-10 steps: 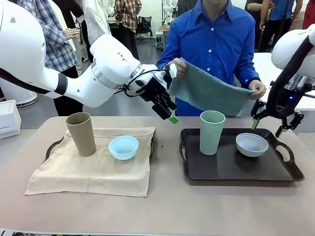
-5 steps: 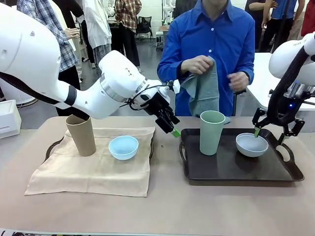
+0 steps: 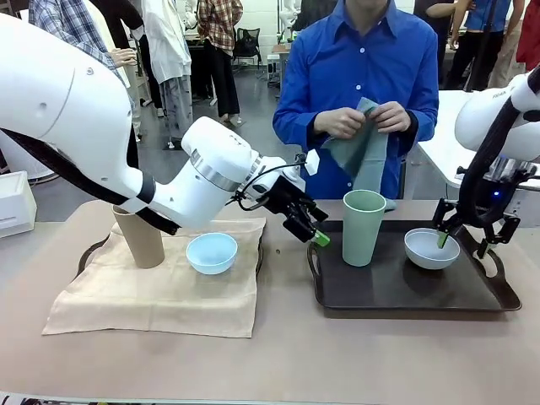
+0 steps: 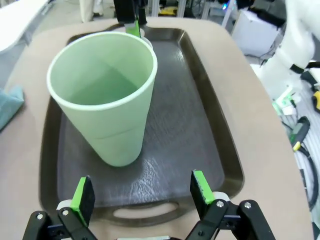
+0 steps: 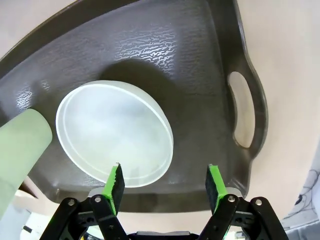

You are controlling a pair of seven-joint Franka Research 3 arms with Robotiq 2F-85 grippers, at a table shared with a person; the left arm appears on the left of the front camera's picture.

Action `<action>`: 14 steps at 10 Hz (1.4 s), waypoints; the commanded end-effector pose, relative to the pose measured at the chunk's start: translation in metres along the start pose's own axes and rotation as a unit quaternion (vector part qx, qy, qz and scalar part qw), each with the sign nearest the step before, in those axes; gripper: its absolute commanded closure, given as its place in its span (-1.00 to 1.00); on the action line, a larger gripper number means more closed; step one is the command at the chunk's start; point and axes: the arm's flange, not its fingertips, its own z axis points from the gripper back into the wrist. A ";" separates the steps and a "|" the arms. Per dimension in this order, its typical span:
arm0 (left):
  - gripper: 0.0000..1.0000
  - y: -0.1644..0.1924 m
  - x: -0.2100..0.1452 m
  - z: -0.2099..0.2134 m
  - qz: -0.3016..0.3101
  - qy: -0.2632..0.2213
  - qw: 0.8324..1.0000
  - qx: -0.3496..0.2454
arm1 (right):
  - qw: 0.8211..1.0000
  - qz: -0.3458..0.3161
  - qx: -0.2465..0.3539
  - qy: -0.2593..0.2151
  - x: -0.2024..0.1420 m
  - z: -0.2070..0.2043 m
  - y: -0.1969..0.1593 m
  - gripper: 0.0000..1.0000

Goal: Set up a tray with a mat and arrange the tableware.
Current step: Pick up the Picnic Bowl and Reusable plastic cup from the Handle tray in front of the human's position and hold them in the air.

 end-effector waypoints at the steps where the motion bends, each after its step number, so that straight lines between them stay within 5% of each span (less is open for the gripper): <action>1: -1.00 0.007 -0.007 -0.013 -0.007 -0.016 1.000 -0.001 | 1.000 0.010 -0.011 -0.007 0.009 -0.009 0.004 -0.69; 6: -1.00 0.033 0.000 -0.023 -0.004 -0.056 0.998 0.038 | 0.999 0.021 -0.016 -0.043 0.008 -0.017 0.013 -0.69; 14: -1.00 0.030 0.015 -0.042 -0.004 -0.070 0.998 0.009 | 0.996 0.029 -0.008 -0.084 0.020 -0.025 0.007 -0.69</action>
